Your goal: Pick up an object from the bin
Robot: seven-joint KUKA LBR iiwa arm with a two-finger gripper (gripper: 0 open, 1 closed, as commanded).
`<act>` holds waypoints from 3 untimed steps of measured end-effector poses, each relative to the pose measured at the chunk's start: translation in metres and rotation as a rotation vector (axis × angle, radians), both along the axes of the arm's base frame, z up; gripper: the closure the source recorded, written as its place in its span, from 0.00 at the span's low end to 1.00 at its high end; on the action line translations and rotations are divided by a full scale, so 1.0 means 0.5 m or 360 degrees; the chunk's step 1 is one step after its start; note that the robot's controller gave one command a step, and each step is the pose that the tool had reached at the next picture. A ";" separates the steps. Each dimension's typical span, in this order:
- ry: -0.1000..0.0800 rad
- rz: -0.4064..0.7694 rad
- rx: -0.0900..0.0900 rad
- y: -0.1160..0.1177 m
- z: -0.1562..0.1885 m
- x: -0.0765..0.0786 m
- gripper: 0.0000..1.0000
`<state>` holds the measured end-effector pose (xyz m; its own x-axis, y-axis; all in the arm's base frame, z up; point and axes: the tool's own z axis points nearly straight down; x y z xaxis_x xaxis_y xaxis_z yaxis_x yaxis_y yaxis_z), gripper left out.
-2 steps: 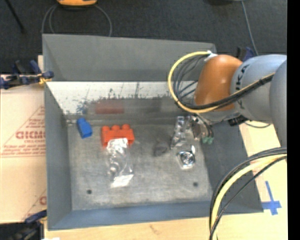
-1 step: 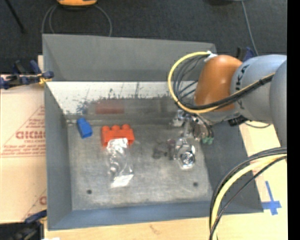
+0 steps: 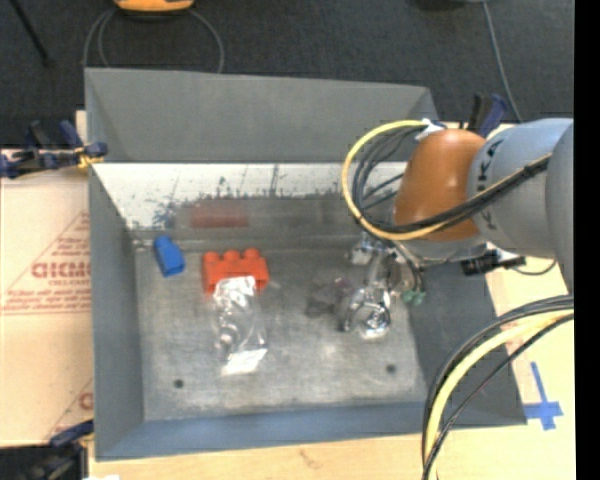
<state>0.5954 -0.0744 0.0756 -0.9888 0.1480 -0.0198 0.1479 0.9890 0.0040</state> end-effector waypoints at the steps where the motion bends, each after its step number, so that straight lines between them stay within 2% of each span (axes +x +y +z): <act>1: -0.0003 -0.0064 -0.0003 0.024 0.000 -0.076 0.00; 2: 0.0031 0.0180 -0.0008 -0.078 0.010 -0.190 0.00; 3: 0.0021 0.0038 -0.0006 -0.167 0.060 -0.152 0.00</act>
Offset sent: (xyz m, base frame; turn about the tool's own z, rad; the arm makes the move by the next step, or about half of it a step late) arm -0.0433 0.0132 -0.0056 0.0406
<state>0.5193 -0.1577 0.1054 -0.9922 0.1244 -0.0073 0.1245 0.9922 -0.0018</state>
